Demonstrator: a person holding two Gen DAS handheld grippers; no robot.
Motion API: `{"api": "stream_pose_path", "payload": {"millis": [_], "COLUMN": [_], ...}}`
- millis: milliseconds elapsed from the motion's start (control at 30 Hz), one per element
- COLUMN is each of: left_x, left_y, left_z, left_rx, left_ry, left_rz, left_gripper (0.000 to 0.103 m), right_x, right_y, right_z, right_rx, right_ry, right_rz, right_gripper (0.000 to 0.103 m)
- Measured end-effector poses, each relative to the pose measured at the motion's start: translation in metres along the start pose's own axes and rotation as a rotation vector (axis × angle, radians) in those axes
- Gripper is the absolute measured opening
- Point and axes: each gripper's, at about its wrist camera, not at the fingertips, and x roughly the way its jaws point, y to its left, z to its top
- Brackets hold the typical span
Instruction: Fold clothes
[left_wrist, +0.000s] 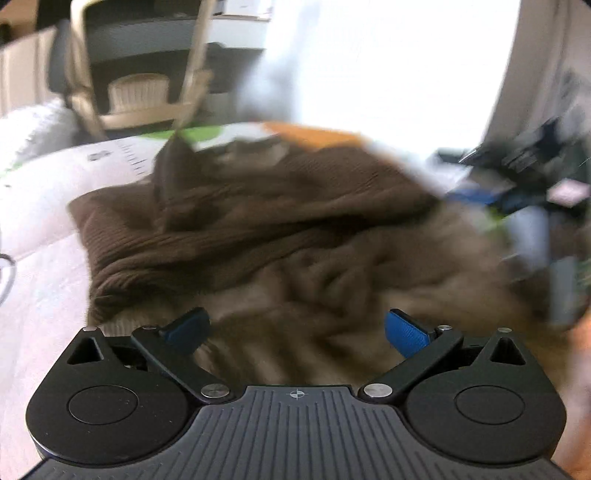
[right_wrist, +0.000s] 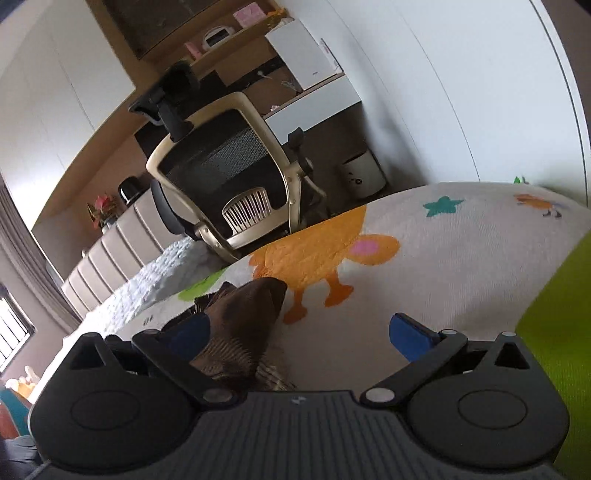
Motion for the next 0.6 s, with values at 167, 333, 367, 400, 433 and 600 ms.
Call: {"api": "stream_pose_path", "payload": {"millis": [167,333,367,400,433,600], "left_x": [-0.008,0.05,0.06,0.069,0.075,0.03], "left_y": [0.014,0.042,0.042,0.04,0.039,0.027], "left_z": [0.056,0.081,0.078,0.074,0.071,0.084], "left_rx": [-0.107,-0.179,-0.165,-0.142,-0.124,-0.034], "left_ry": [-0.154,-0.115,-0.088,-0.062,-0.04,-0.244], "left_rz": [0.233,0.322,0.34,0.359,0.374,0.428], "left_gripper": [0.103,0.102,0.089,0.044,0.027,0.016], "right_x": [0.012,0.009,0.009,0.009,0.009,0.012], "right_y": [-0.005,-0.005,-0.005,-0.005,-0.005,-0.003], "right_z": [-0.002,-0.003,-0.003,-0.003,-0.004,-0.003], "right_rx": [0.058,0.036,0.036,0.036,0.035,0.027], "right_ry": [0.03,0.021,0.021,0.022,0.023,0.032], "right_rz": [-0.015,-0.008,-0.008,-0.008,-0.007,-0.012], "right_gripper": [0.103,0.103,0.103,0.103,0.103,0.103]}}
